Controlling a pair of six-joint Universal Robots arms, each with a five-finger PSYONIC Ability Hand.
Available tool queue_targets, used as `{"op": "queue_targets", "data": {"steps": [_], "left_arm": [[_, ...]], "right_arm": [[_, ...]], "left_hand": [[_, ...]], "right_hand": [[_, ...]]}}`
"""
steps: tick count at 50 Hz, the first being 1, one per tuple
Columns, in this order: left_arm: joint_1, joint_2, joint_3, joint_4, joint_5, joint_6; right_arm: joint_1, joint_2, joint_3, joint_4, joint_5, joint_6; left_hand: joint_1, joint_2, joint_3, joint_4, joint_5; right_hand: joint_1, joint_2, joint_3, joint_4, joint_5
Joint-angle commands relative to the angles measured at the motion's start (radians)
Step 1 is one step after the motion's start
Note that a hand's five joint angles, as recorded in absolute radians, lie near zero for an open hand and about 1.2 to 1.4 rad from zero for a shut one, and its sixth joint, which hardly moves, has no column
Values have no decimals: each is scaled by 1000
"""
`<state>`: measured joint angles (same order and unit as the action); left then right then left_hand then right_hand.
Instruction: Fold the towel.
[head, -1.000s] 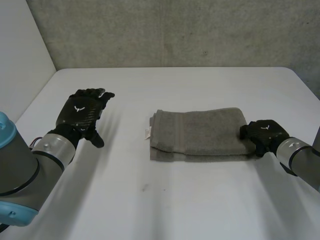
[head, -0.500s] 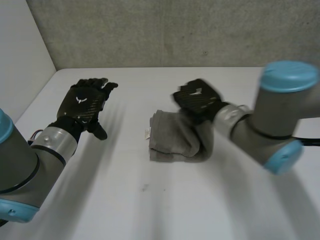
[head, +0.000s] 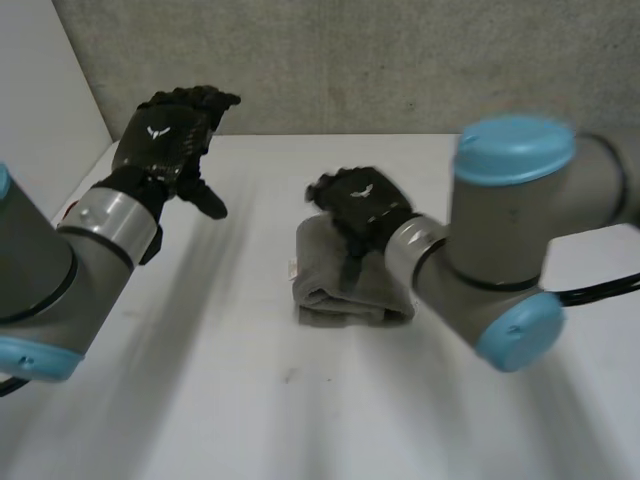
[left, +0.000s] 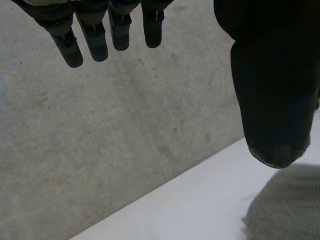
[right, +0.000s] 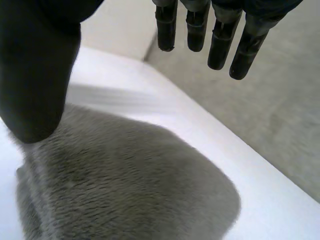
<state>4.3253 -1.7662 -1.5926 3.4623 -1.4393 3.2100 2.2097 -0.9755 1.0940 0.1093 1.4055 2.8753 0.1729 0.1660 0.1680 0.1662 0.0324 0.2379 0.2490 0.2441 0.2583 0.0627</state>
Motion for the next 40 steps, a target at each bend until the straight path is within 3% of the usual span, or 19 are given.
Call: {"op": "queue_targets", "data": {"steps": [1,6,9,14,25,30,40], "left_arm": [[-104,-213,287,-176,-70,-96],[-196,-438,509,-313,-128,-99],[-210,-493,559,-333,-144,-99],[-248,-653,680,-400,-193,-95],[-248,-716,628,-402,-196,-84],[-243,-714,612,-402,-202,-33],[-246,-661,602,-397,-216,45]], "right_arm": [[-170,-118,119,-14,-11,242],[-212,-105,121,-5,-19,271],[-214,-97,119,-5,-30,271],[-203,-20,86,-5,-106,265],[-185,135,-3,7,-109,193],[-170,233,-60,21,-47,90],[-168,219,-80,41,-11,53]], "left_hand": [[2,9,7,9,-32],[2,9,7,9,-32],[2,9,7,8,-32],[2,9,7,8,-32],[2,9,7,8,-32],[2,9,7,8,-32],[2,9,7,8,-32]], "right_hand": [[-63,-75,-70,-84,-63],[-63,-75,-70,-84,-63],[-63,-75,-70,-84,-63],[-63,-75,-70,-84,-63],[-63,-75,-70,-84,-63],[-63,-75,-70,-84,-63],[-63,-75,-70,-84,-63]]}}
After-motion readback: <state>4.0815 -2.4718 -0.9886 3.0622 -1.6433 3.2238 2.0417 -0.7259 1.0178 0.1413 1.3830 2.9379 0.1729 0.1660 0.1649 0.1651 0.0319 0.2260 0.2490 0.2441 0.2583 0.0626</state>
